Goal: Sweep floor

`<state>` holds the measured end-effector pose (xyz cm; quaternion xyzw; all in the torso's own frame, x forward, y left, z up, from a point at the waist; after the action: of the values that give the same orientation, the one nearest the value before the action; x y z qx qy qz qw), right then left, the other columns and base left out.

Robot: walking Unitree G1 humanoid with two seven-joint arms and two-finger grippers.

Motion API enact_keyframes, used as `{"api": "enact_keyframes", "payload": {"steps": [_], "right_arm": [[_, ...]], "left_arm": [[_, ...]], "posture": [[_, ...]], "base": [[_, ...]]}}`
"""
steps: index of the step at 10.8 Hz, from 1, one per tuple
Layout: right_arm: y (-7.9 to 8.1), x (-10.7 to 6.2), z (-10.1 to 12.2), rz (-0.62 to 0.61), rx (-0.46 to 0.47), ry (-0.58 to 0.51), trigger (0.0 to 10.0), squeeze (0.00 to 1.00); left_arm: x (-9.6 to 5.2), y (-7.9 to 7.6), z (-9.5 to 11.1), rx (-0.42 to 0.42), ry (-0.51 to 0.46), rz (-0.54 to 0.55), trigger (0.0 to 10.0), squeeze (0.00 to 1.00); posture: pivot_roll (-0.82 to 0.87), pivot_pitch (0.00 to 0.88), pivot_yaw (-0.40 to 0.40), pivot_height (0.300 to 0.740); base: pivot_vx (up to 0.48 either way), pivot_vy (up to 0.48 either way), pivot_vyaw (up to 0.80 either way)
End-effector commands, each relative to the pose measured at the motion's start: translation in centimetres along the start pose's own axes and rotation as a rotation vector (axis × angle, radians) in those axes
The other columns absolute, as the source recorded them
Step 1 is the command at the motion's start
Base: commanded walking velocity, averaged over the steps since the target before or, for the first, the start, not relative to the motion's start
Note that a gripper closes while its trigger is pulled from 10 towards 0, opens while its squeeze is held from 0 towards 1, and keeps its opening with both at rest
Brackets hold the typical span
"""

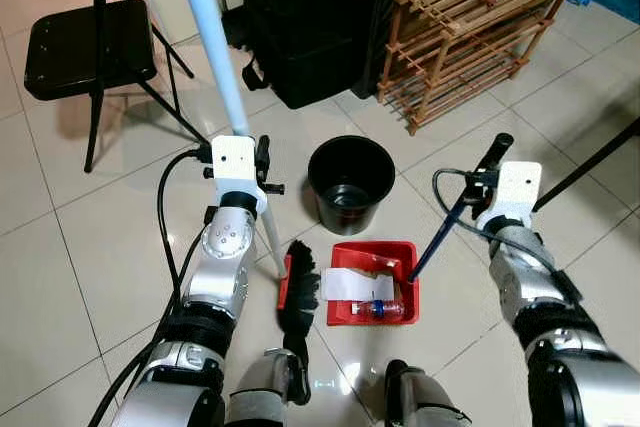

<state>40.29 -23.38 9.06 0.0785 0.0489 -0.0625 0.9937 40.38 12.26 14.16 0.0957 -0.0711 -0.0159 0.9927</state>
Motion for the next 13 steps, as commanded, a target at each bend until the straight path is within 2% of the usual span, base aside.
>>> {"api": "enact_keyframes", "payload": {"steps": [1, 3, 4, 6, 8, 9, 11, 12, 13], "right_arm": [[-1.1, -0.1, -0.3, -0.046, 0.01, 0.024, 10.0, 0.0], [-2.1, 0.5, 1.4, -0.064, 0.016, 0.006, 10.0, 0.0], [-2.0, 0.8, 2.2, -0.039, 0.04, -0.002, 10.0, 0.0], [-1.3, 1.1, 3.0, 0.037, -0.023, -0.004, 10.0, 0.0], [-2.4, 1.2, 3.6, -0.027, -0.014, -0.015, 10.0, 0.0], [-2.8, 1.2, 3.6, -0.064, 0.004, -0.016, 10.0, 0.0], [-1.7, 1.2, 2.1, -0.015, 0.078, 0.063, 10.0, 0.0], [-1.6, 1.2, 1.9, -0.014, 0.099, 0.071, 10.0, 0.0], [-1.9, 1.2, 1.6, -0.042, 0.159, 0.089, 10.0, 0.0]], "left_arm": [[-0.7, -0.4, -1.5, -0.001, 0.056, -0.021, 10.0, 0.0], [-0.9, -0.3, -1.6, -0.001, 0.059, -0.02, 10.0, 0.0], [-0.9, -0.1, -1.6, 0.0, 0.061, -0.016, 10.0, 0.0], [-0.9, 0.3, -1.6, 0.004, 0.064, -0.009, 10.0, 0.0], [-0.9, 0.5, -1.6, 0.005, 0.065, -0.002, 10.0, 0.0], [-0.9, 0.6, -1.6, 0.005, 0.067, 0.0, 10.0, 0.0], [-0.9, 0.7, -1.6, 0.005, 0.068, -0.002, 10.0, 0.0], [-0.9, 0.7, -1.6, 0.004, 0.068, -0.001, 10.0, 0.0], [-0.9, 0.7, -1.6, 0.003, 0.069, -0.001, 10.0, 0.0]], "posture": [[0.01, 0.259, 0.046, 0.74], [0.01, 0.25, 0.044, 0.74], [0.01, 0.247, 0.044, 0.74], [0.01, 0.243, 0.044, 0.74], [0.01, 0.247, 0.046, 0.74], [0.01, 0.248, 0.047, 0.74], [0.01, 0.251, 0.049, 0.74], [0.01, 0.251, 0.049, 0.74], [0.01, 0.251, 0.049, 0.74]], "base": [[0.0, 0.0, 0.0], [0.0, 0.0, 0.0], [0.0, 0.0, 0.0], [0.0, 0.0, 0.0], [0.0, 0.0, 0.0], [0.0, 0.0, 0.0], [0.0, 0.0, 0.0], [0.0, 0.0, 0.0], [0.0, 0.0, 0.0]]}}
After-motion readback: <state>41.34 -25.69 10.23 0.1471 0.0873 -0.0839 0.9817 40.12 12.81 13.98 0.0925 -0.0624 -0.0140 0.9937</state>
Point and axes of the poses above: a point about 5 cm out from each wrist's last joint towards the gripper, its own x axis pointing out of the wrist towards the gripper, its own z axis along the axis of the wrist's last joint, y = z × x, the point moved 5 cm from there along x, pointing out of the wrist towards the gripper, and after that the axes turned 10 degrees about x, right-handed, at the moved point
